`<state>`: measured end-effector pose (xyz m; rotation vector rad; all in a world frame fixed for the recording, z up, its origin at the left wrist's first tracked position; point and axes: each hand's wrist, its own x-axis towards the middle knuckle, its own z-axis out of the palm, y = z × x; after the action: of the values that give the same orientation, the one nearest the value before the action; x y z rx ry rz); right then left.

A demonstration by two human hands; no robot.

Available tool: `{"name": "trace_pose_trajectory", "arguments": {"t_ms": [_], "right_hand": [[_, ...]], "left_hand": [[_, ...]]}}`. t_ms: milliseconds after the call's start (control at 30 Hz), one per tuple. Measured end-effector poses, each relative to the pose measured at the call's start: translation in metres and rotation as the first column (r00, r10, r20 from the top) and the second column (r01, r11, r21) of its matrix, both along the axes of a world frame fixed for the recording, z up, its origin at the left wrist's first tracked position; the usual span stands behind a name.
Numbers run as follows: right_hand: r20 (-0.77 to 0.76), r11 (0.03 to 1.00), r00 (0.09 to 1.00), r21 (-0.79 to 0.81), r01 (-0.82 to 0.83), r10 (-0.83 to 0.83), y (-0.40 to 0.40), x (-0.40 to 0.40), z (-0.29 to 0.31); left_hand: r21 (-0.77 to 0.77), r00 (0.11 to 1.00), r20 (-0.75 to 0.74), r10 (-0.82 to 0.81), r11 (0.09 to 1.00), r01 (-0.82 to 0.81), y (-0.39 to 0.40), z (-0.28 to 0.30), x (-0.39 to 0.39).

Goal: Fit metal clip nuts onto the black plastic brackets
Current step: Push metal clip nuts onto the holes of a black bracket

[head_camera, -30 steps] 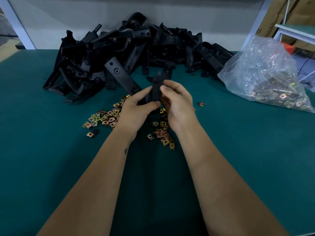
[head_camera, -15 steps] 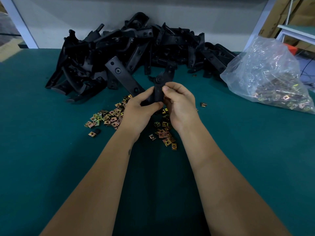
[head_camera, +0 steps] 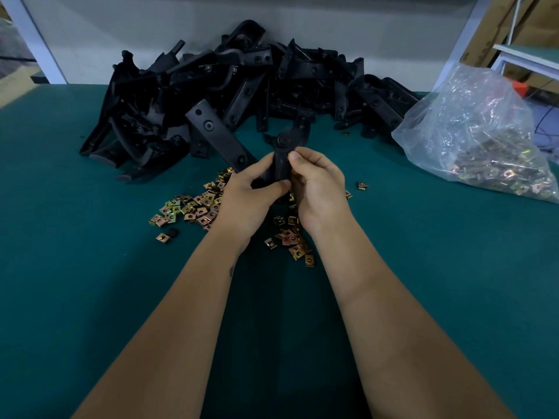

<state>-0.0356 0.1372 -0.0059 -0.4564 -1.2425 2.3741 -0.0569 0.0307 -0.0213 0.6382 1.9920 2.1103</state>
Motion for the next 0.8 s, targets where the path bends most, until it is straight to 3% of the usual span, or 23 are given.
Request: {"name": "trace_pose_trajectory", "arguments": {"t_ms": [800], "right_hand": [[0.051,0.995,0.998,0.091,-0.032,0.027,0.0017,-0.0015,0.0024]], "left_hand": [[-0.032,0.997,-0.073,-0.04,0.999,0.038,-0.0042,0.0015,-0.0018]]}}
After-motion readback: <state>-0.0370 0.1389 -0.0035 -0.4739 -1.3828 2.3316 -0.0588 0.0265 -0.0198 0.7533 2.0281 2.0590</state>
